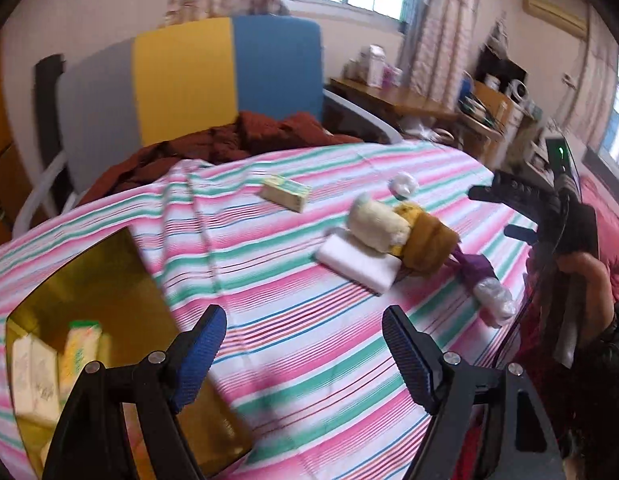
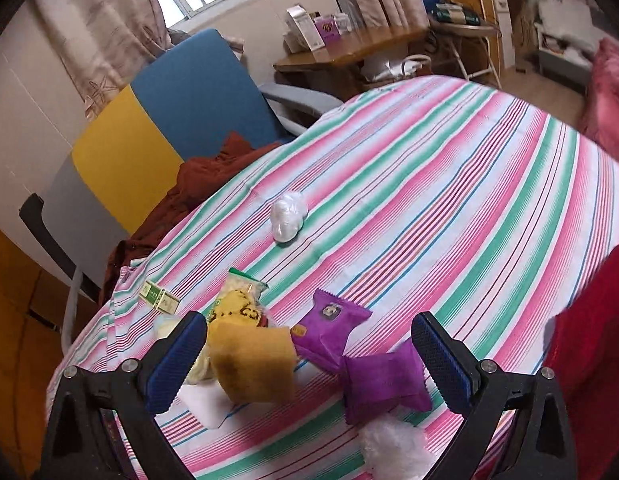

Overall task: Organize objects
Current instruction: 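Move both tools from the tray back to the remaining pile, then grasp the cream knitted sock roll with the left tool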

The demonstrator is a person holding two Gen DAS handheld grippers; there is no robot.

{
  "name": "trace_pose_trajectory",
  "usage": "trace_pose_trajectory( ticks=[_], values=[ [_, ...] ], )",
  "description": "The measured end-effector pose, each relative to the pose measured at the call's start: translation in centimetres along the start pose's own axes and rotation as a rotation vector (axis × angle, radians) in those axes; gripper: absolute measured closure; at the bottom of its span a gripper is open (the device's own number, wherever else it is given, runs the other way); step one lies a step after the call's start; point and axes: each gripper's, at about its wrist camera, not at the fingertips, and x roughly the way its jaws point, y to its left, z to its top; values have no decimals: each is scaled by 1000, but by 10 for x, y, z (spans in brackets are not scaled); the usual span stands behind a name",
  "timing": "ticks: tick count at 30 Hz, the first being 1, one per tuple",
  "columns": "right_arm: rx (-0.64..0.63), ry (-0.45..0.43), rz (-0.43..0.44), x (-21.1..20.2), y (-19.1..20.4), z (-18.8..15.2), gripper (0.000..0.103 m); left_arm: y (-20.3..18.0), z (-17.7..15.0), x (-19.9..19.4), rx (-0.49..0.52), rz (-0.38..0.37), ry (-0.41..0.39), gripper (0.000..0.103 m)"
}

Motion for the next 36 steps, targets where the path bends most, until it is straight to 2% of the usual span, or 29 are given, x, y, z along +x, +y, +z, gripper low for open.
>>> trace_pose_trajectory(
  ticks=[2, 7, 19, 21, 22, 30, 33, 35, 36],
  values=[
    [7, 4, 13, -1, -2, -2, 0, -11, 8, 13, 35, -42, 25, 22],
    [39, 28, 35, 2, -7, -4, 0, -32, 30, 41, 130, -81, 37, 20],
    [100, 72, 85, 12, -14, -3, 0, -63, 65, 111, 278, -161, 85, 17],
    [116, 76, 89, 13, -17, -2, 0, -66, 70, 123, 306, -162, 92, 4],
    [122, 79, 91, 14, -19, -1, 0, -66, 73, 128, 309, -174, 94, 1],
    [145, 97, 92, 19, -21, -1, 0, -70, 94, 161, 340, -260, 118, 1],
    [151, 105, 85, 22, -22, -1, 0, -73, 95, 169, 349, -283, 122, 6],
    [145, 107, 79, 23, -21, -1, 0, -74, 94, 177, 348, -286, 144, 26],
    [143, 109, 76, 23, -21, 0, 0, -73, 92, 179, 346, -279, 149, 28]
  ],
)
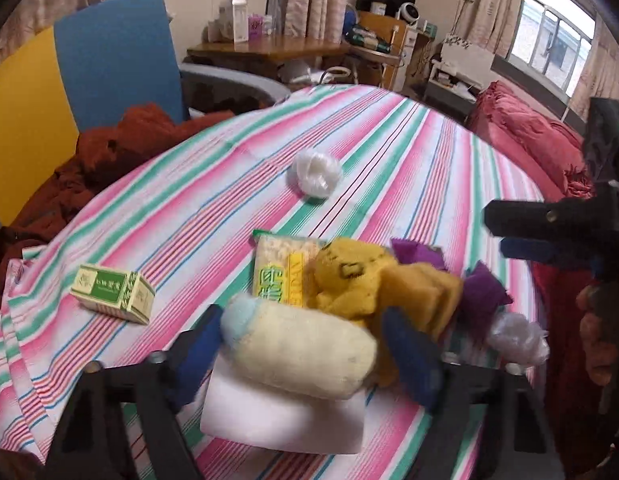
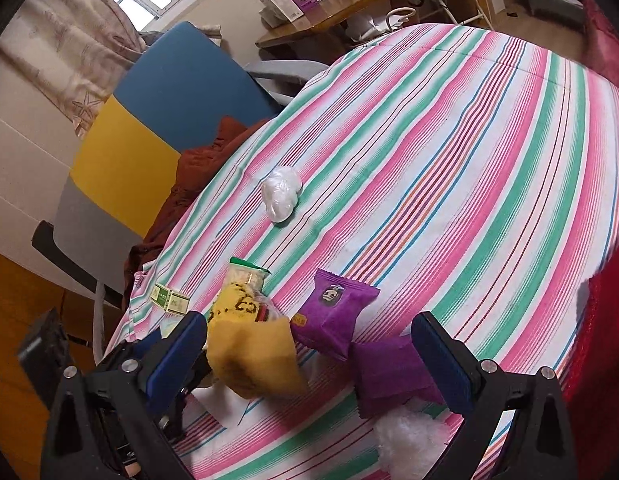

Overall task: Organize objects
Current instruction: 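Grasp the cream knitted sock roll with the left tool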

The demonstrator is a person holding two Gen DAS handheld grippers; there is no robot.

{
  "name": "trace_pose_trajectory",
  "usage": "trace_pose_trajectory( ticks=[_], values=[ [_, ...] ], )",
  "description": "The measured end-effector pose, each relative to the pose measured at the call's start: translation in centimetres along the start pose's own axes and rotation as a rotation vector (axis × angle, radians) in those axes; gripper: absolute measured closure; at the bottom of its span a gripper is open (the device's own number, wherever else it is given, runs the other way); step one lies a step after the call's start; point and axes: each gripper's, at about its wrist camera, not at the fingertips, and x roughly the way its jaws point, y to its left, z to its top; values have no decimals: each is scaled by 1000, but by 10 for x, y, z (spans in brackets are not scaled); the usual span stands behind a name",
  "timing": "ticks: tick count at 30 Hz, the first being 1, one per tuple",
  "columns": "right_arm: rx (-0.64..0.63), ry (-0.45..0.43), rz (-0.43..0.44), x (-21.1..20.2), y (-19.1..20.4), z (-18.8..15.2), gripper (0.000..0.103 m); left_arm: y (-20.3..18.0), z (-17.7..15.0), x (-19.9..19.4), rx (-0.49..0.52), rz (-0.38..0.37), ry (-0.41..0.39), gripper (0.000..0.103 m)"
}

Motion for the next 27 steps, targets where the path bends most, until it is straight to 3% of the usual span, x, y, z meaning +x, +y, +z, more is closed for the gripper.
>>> trace_pose_trajectory(
  ticks=[5, 12, 15, 18, 27],
  values=[
    [8, -5, -16, 0, -4, 2, 0, 13, -11, -13, -75, -20, -37, 32],
    [29, -3, -34, 2, -8, 3, 0, 13, -41, -61, -186, 28, -84, 32],
    [11, -10, -48, 1, -6, 3, 0, -4, -63, -82, -177, 62, -98, 32],
    [-20, -34, 26, -4, 2, 2, 0, -20, -89, -98, -189, 44, -96, 32],
    [-222, 54, 155, 14, 48, -9, 0, -48, -141, -103, -221, 34, -48, 32]
  ],
)
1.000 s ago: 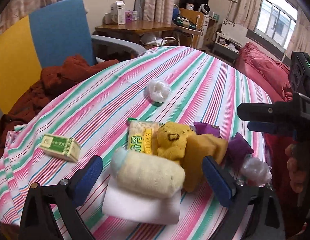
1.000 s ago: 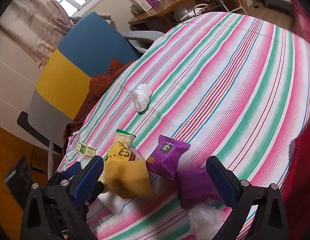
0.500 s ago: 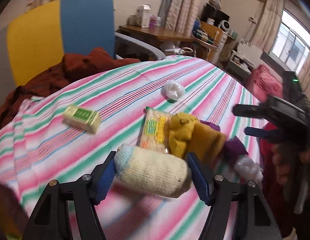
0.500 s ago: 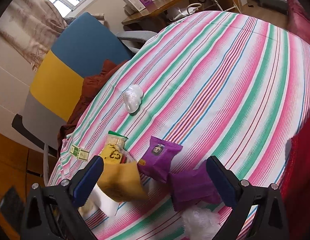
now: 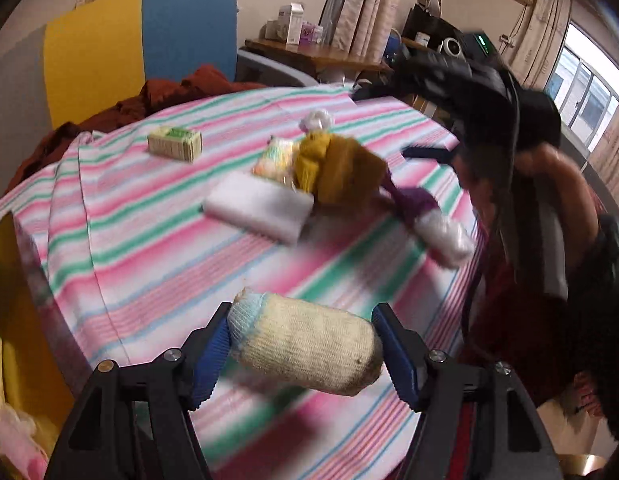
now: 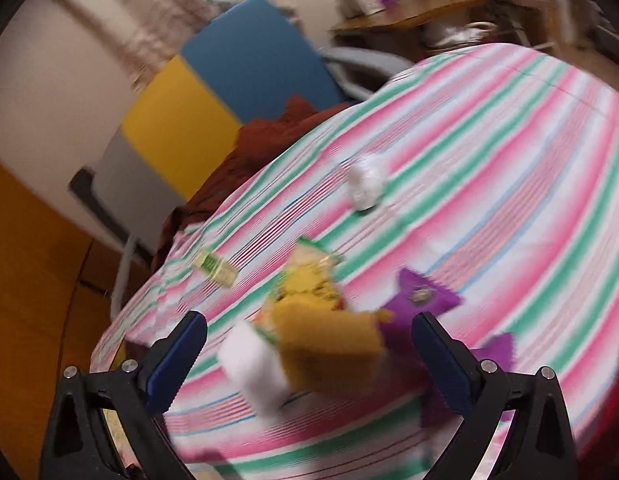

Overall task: Organize objects
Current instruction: 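Grasp the cream knitted sock roll with the left tool, then grasp the purple snack packet with the right tool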

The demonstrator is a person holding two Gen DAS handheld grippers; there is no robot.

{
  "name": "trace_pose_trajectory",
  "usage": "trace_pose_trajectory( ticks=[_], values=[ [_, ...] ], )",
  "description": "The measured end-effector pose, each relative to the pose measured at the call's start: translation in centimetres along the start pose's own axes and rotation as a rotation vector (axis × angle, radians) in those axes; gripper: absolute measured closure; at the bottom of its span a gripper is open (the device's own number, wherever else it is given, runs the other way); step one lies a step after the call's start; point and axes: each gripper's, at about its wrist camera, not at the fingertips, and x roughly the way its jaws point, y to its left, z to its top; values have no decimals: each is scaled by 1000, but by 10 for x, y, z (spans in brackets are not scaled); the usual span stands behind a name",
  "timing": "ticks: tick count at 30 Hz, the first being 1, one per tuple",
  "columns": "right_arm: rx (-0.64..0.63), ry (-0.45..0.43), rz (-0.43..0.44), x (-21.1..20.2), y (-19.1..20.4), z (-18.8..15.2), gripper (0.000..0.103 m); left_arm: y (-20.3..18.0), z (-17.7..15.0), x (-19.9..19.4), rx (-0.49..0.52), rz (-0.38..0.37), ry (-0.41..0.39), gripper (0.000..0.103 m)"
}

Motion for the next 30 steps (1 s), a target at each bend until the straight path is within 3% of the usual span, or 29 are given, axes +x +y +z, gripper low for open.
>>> trace_pose_trajectory(
  ticks=[5, 11, 12, 13, 16, 20, 23, 27, 30],
  values=[
    [-52, 124, 44, 18, 8, -9, 0, 1, -22, -4, -34, -6, 16, 32],
    [55, 271, 470, 3, 14, -31, 0, -1, -37, -13, -33, -10, 18, 32],
    [42, 296, 517, -2, 18, -39, 0, -1, -39, -13, -35, -17, 23, 32],
    [20, 311, 512, -5, 22, -46, 0, 0, -41, -13, -34, -18, 22, 32],
    [-50, 350, 468, -19, 30, -58, 0, 2, -42, -15, -41, -24, 16, 32],
    [-90, 253, 265, -39, 23, -47, 0, 4, -44, -16, -49, -28, 10, 32],
    [-77, 169, 9, -41, 10, -29, 1, 4, -46, -16, -51, -27, 7, 32],
    [-30, 169, -248, -21, -18, -9, 27, 4, -47, -15, -45, -23, -1, 32],
    [35, 205, -288, -1, -36, -2, 36, 2, -47, -15, -35, -18, -8, 32]
  ],
)
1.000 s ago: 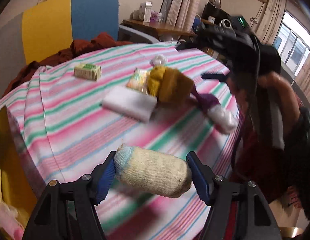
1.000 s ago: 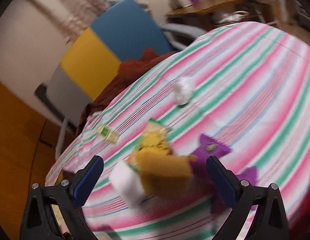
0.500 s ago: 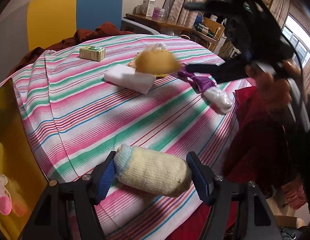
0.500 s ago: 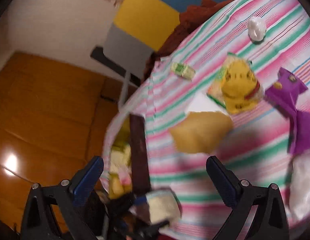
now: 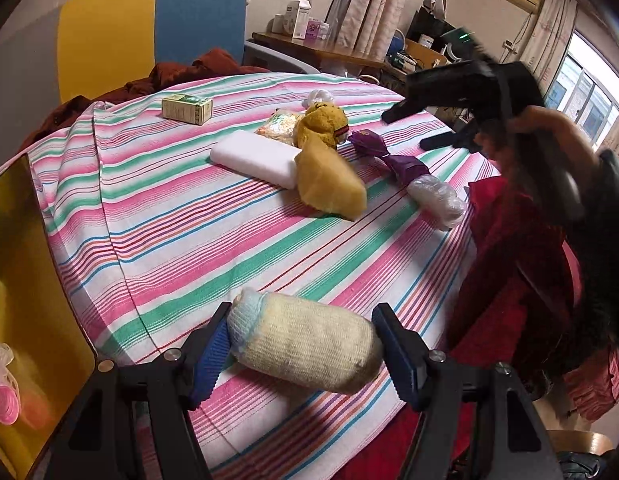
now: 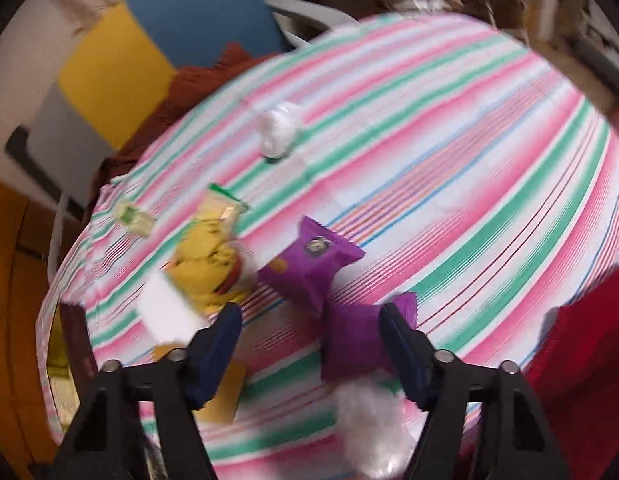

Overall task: Organize objects
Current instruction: 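Grasp the purple snack packet with the right tool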

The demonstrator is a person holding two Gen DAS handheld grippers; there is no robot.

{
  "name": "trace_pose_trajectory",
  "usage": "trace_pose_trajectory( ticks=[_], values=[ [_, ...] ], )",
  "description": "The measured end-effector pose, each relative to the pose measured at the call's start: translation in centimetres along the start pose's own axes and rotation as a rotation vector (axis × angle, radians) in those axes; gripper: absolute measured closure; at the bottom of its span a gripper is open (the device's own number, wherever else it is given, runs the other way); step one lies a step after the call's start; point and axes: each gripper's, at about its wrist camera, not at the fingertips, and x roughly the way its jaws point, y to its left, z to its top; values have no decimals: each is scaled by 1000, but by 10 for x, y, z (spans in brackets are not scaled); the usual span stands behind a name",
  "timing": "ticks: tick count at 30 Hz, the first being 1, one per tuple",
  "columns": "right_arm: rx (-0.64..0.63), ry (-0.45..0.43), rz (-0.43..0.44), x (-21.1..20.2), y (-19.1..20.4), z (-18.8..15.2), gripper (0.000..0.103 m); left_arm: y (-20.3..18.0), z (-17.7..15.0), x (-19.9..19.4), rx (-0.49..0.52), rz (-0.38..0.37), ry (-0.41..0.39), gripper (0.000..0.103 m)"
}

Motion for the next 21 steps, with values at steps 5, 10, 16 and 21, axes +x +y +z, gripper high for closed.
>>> trace_pose_trajectory(
  ticks=[5, 10, 16, 21],
  values=[
    [87, -18, 19, 21, -5, 14, 37, 2, 1, 1, -5, -5, -4, 32],
    [87, -10, 21, 35, -1, 18, 38, 3, 1, 5, -15, -16, -3, 31],
    [-6, -6, -20, 40, 6, 19, 59, 4, 1, 8, -23, -28, 0, 31],
    [-31, -21, -42, 43, 5, 23, 59, 4, 4, 15, -26, -36, 6, 30]
  ],
)
